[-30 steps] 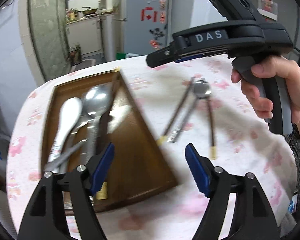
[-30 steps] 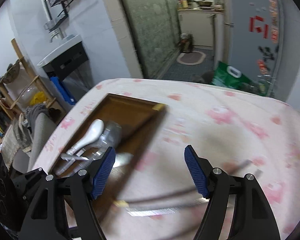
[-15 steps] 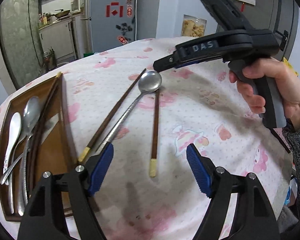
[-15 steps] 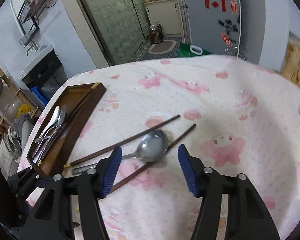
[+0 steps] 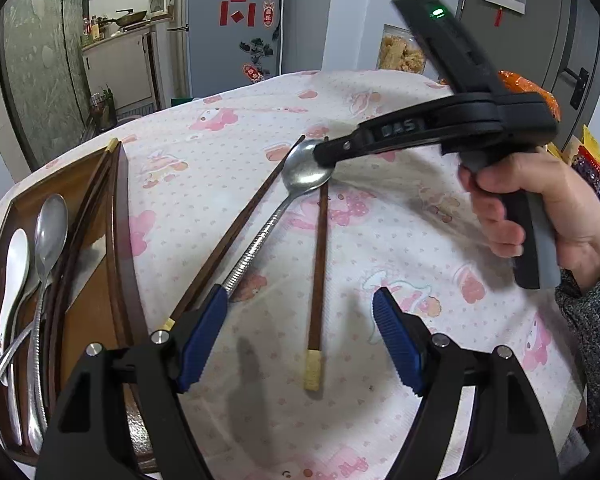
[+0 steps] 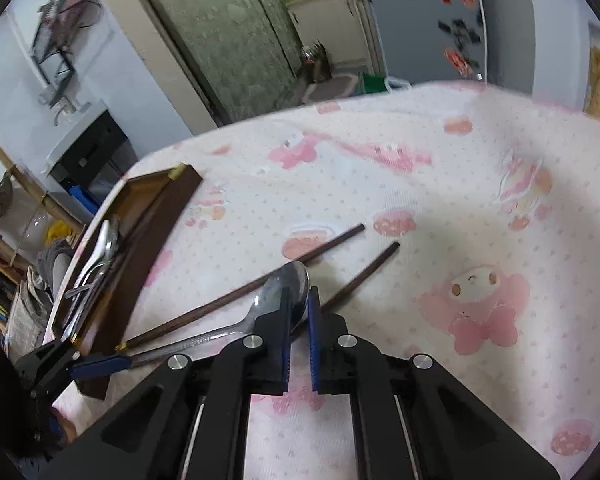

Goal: Organize utensils
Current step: 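Grasp the last silver spoon with the left tool and lift it, then place the spoon in the tray beside the others and open the left tool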

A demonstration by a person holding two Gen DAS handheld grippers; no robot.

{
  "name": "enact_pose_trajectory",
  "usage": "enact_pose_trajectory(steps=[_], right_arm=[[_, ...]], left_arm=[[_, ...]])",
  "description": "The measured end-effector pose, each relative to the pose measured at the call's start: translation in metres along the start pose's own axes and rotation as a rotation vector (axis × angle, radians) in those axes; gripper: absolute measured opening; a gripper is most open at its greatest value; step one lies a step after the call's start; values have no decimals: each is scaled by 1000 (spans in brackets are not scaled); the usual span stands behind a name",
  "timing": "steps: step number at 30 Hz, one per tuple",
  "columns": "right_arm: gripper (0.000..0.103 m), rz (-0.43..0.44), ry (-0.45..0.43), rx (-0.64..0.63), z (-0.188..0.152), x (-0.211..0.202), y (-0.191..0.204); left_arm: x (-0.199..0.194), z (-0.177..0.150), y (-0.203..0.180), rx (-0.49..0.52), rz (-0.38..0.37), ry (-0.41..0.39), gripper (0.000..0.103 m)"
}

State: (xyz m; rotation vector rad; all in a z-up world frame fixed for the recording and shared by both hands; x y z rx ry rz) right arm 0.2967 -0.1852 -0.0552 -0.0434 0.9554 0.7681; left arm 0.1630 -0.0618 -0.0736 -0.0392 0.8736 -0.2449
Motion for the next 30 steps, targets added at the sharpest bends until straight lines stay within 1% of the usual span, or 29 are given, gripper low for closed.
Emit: enact_pose_trajectory(steps=[4, 6, 7, 9, 10, 11, 12, 15, 18, 22, 28, 30], right_arm=[[3, 99, -21, -23, 0, -30, 7], [2, 132, -32, -21, 0, -45, 7], [1, 143, -38, -17, 0, -52, 6], [1, 152, -51, -14, -1, -63, 7], [1, 151, -55, -13, -1, -68, 7], [1, 148, -56, -18, -1, -70, 8], [1, 144, -57, -19, -1, -73, 9], [1, 139, -61, -14, -2, -75, 10], [1, 140, -66, -12, -1, -77, 11], [1, 130, -73, -25, 4, -81, 21], [1, 133, -73, -58, 19, -76, 49], [1, 143, -69, -71, 26, -70, 62]], left_arm=[[0, 4, 1, -4, -4, -5, 78], [2, 5, 0, -9, -15, -3, 78], [3, 6, -1, -10, -24, 1, 76], [7, 5, -5, 4, -37, 23, 57], [10, 4, -8, 13, -39, 39, 38], [14, 3, -10, 25, -37, 58, 14], [16, 2, -13, 37, -33, 71, 14], [13, 1, -16, 54, -30, 64, 13], [4, 1, -17, 69, -18, 42, 13], [-7, 2, -16, 74, -16, 21, 13], [-27, 2, 2, 50, -12, -1, 12], [-35, 0, 15, 35, 2, -10, 12]])
Point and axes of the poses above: each gripper's, at about its wrist camera, not at the fingertips, and x roughly the way its jaws point, y to its left, z to its top, the point moved 3 cm from there along x, roughly the way its jaws point, and after that the axes turned 5 degrees about -x, right-handed, at the moved point
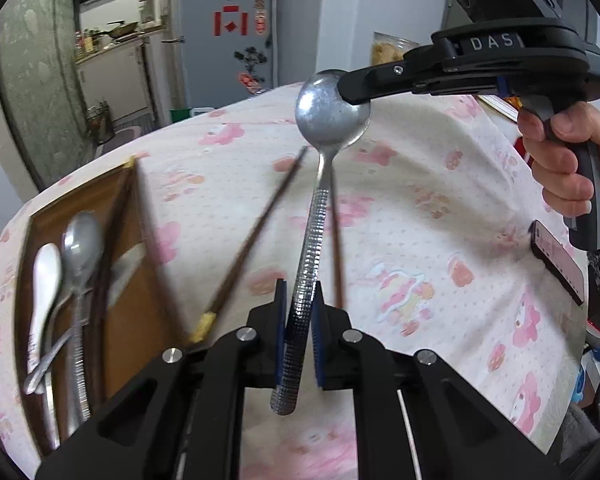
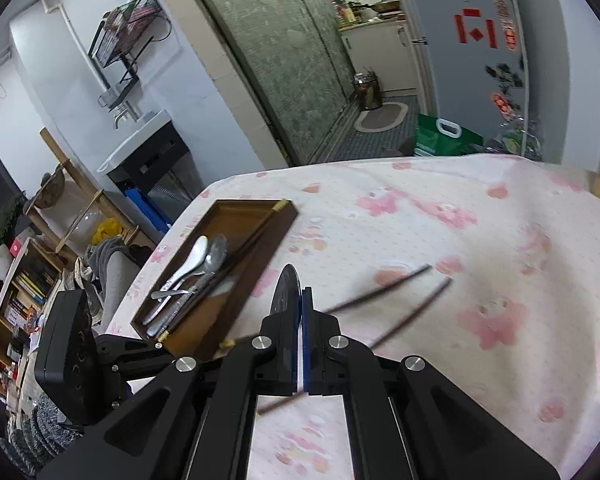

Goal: Organize utensils
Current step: 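Place the spoon in the tray beside the others and open the left tool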

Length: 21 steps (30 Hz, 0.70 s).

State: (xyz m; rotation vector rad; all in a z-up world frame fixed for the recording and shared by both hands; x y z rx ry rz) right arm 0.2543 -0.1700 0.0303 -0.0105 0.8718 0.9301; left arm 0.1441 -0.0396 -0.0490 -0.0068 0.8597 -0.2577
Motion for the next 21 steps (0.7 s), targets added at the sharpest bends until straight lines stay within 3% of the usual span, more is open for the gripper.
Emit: enact_pose_trajectory(steps=[16, 21], right_arm=[[2, 103, 79, -63, 44, 126, 82], [2, 119, 101, -67, 51, 155, 89]], left_arm=[[-27, -29, 117, -154, 134, 14, 13], [-24, -34, 133, -177, 150, 25, 12]])
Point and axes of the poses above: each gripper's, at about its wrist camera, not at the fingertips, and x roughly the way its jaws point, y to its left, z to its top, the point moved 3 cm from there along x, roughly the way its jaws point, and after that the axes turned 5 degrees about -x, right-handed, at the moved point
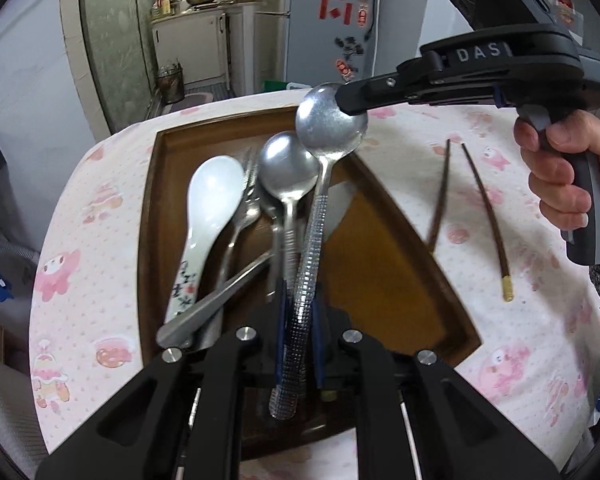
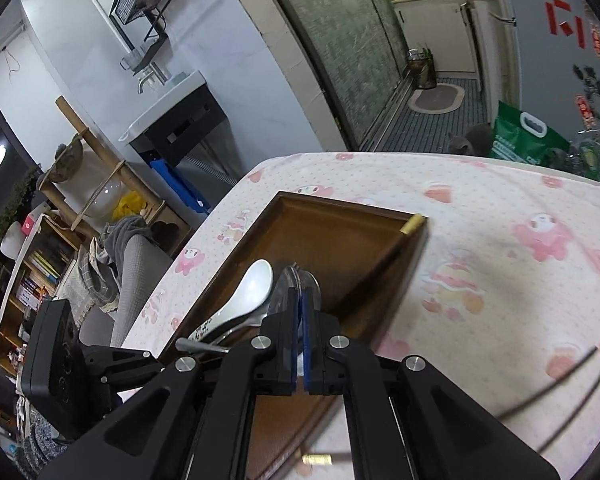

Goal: Organize utensils
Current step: 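Place the spoon in the tray beside the others and open the left tool, then grasp a dark chopstick from the cloth with the left tool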

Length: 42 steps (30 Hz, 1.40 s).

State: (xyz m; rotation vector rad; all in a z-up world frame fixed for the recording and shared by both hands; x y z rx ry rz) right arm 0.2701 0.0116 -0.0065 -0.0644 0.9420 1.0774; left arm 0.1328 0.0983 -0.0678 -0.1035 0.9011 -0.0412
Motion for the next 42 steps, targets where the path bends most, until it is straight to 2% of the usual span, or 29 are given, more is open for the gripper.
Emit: enact_pose_trajectory(steps=[6, 10, 12, 13, 14, 18, 24, 28, 33, 37, 42], right_arm=[[3, -28, 16, -4, 5, 26, -2], [8, -55, 33, -5, 2, 34, -3], [26, -59, 27, -8, 0, 30, -2], [50, -61, 22, -9, -1, 26, -1], [71, -62, 21, -9, -2, 23, -2], [72, -76, 0, -30, -12, -7, -4], [73, -132, -42, -4, -38, -62, -34], [73, -192, -52, 36, -63, -95, -61], [73, -211, -86, 104, -88, -130, -92], [73, -223, -97, 130, -103, -146, -106], [73, -222, -99, 137, -111, -153, -113]], left_arm=[[1, 5, 11, 7, 42, -1, 12], [3, 8, 13, -9, 33, -2, 14], [2, 8, 12, -10, 36, -13, 29], [1, 8, 12, -10, 33, -20, 46], [-2, 7, 9, -4, 28, -34, 53], [-12, 4, 2, 6, 35, -63, 65], [-29, -1, -48, 72, -74, -106, 67], [-16, -11, -100, 141, -158, -69, 67], [7, -19, -146, 219, -199, -19, 67], [22, -23, -164, 243, -206, 12, 67], [37, -25, -169, 230, -206, 47, 67]])
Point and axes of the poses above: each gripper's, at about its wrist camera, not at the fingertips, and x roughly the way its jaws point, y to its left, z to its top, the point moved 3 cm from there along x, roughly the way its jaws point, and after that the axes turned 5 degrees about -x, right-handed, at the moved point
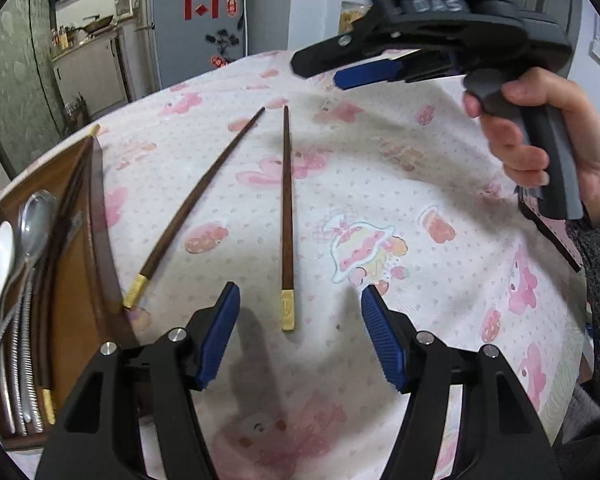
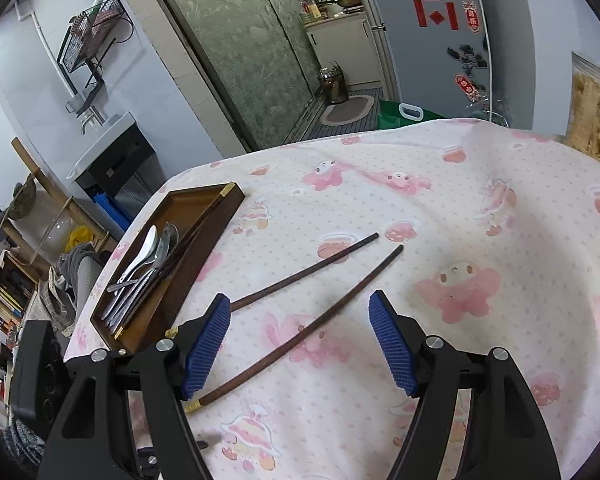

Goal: Organize utensils
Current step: 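Grasp a dark chopstick from the cloth with the left tool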

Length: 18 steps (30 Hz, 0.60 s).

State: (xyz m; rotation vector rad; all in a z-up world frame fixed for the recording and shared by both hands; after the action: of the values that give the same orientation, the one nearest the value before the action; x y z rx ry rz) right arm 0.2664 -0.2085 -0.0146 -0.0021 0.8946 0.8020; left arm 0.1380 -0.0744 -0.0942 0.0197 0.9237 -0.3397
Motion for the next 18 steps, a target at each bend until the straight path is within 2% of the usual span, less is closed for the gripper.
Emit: enact_pose_trajectory(steps=[4, 6, 8, 15, 17, 18], right_arm=[[73, 1, -6, 5, 0, -4, -4], [73, -1, -1, 8, -2, -3, -6], [72, -11, 7, 24, -6, 0, -9], [72, 56, 68, 148, -20, 32, -21], [62, 83, 77, 178, -21, 42, -21], [60, 87, 81, 186, -21, 45, -21]], left_arm=[[4, 2, -1, 8, 31, 7, 60], [5, 3, -3, 33, 55, 5, 47], [3, 3, -4, 35, 51, 2, 7], [-1, 6, -7, 13, 32, -19, 7], [-7, 9, -10, 7, 18, -40, 7], [-12, 10, -12, 9, 10, -51, 7]])
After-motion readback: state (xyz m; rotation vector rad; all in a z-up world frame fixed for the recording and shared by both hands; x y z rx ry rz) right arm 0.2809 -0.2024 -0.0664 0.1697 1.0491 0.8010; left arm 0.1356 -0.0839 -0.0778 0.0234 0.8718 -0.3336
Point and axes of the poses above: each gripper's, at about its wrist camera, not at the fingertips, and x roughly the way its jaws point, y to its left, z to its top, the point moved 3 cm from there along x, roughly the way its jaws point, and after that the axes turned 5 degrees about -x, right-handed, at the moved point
